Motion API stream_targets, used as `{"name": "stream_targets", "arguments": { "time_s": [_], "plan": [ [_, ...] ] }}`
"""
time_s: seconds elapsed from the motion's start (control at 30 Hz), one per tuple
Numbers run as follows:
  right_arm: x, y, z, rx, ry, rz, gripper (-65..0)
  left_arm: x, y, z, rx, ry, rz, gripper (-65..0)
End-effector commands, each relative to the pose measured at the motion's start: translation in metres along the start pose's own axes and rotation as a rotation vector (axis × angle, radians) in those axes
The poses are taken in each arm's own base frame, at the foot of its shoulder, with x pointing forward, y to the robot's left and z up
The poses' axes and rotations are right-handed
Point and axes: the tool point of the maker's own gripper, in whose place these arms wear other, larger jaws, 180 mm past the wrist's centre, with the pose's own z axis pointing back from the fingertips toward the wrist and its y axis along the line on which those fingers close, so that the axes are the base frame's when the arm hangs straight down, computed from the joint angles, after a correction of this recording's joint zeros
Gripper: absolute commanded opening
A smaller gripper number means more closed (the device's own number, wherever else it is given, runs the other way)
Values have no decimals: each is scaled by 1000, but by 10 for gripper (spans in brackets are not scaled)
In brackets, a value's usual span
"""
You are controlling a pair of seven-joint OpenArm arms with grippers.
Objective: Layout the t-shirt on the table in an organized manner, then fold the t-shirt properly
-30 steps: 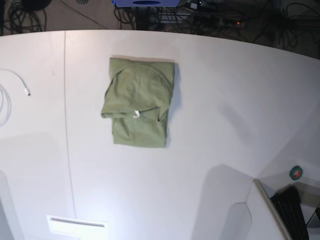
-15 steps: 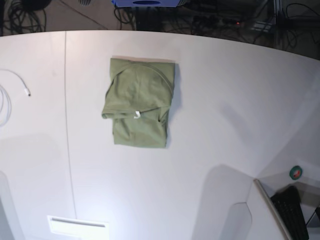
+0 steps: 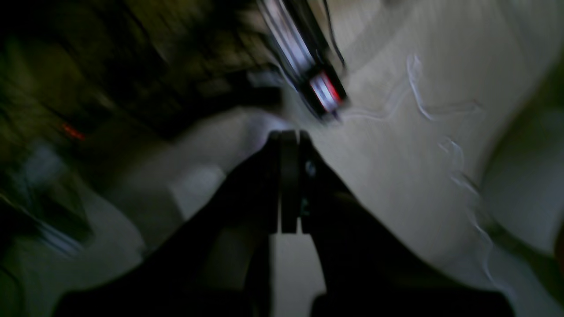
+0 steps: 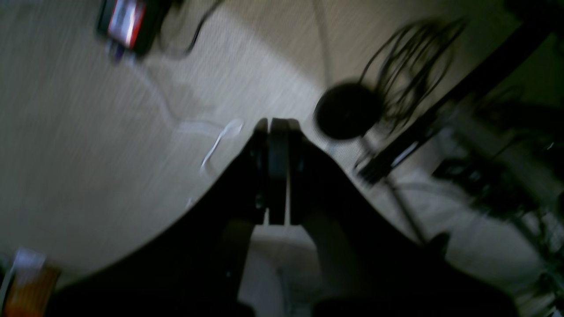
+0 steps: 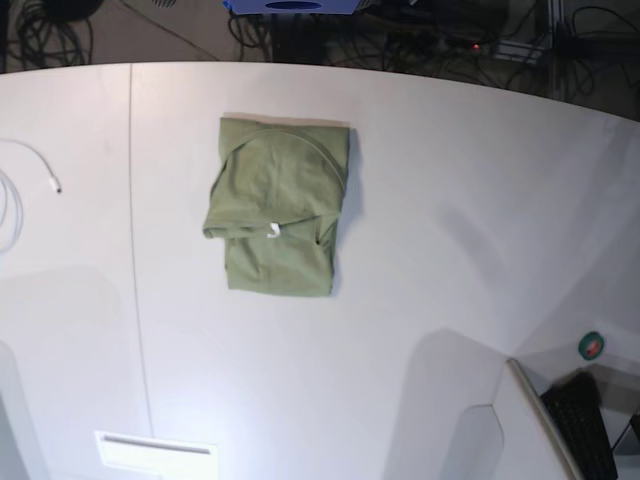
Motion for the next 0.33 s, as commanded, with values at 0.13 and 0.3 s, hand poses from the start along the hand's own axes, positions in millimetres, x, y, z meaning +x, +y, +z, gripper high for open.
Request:
{"name": "stream_targets", "arguments": {
  "time_s": [0.13,0.3],
  "plan": [
    [-2,-4,0,-5,0,6,-650,-11,1,5,1,21,10,-650],
    [-5,-18,-2,-26,3,14,-650,-10,4,1,30,44,-5,-650]
  ]
}}
